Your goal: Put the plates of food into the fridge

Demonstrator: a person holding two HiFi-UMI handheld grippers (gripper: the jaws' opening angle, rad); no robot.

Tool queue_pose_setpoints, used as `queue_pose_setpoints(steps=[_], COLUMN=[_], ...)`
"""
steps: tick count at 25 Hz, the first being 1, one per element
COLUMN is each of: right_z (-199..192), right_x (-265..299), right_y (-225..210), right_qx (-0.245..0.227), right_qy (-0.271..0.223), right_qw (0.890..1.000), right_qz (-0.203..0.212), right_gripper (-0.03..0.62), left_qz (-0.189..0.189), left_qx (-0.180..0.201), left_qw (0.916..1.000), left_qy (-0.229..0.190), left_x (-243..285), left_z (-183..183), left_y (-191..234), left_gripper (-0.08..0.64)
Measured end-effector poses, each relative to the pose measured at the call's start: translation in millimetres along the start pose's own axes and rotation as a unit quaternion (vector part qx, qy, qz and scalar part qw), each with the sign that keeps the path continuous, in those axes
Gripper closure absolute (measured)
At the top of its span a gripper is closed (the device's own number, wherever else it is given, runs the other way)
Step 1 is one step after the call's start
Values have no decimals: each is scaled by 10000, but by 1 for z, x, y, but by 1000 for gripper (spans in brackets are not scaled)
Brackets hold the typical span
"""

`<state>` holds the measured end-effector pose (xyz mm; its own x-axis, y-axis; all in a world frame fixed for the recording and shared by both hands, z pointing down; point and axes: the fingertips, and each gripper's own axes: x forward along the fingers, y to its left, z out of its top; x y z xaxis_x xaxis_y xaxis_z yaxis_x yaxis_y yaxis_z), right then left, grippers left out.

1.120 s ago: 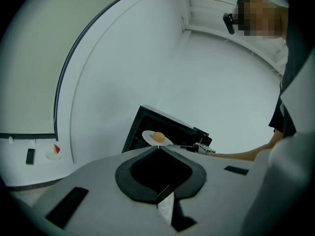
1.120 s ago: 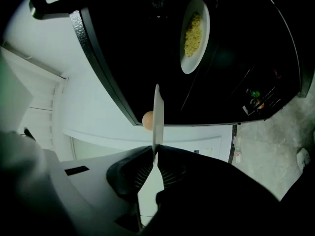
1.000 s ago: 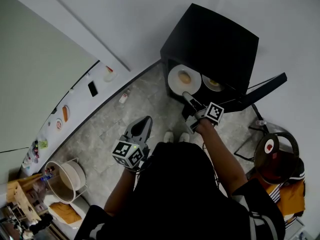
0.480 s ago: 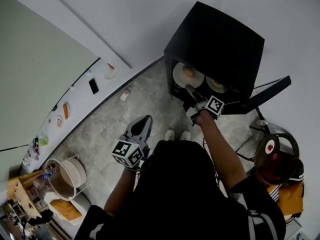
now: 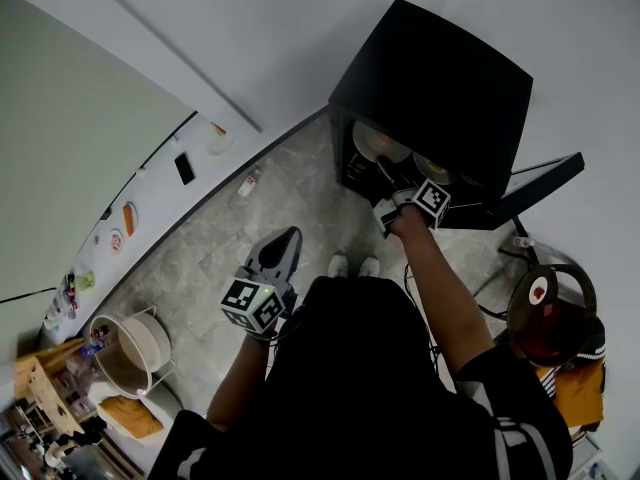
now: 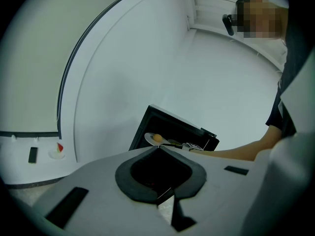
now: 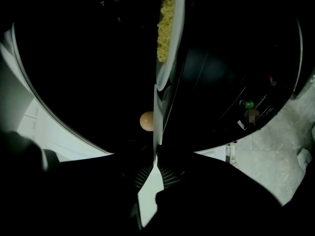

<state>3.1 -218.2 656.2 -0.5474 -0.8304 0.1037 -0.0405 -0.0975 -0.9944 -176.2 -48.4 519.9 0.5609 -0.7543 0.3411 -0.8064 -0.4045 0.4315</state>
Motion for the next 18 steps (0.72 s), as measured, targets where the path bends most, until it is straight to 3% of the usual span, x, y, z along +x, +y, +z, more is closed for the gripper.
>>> queue_pose_setpoints(steps=[18], right_z=[20], right_x=[17], right_y=[-5], right_qx=[212], right_qy=[-341], right_qw=[9985], right_qz=[-383], right_gripper=[554], left_qz=[10], left_qx=[-14], left_qw=[10000], left_qy=[25], left_x=[8], left_z=[3], left_y=[3], left_gripper=[537])
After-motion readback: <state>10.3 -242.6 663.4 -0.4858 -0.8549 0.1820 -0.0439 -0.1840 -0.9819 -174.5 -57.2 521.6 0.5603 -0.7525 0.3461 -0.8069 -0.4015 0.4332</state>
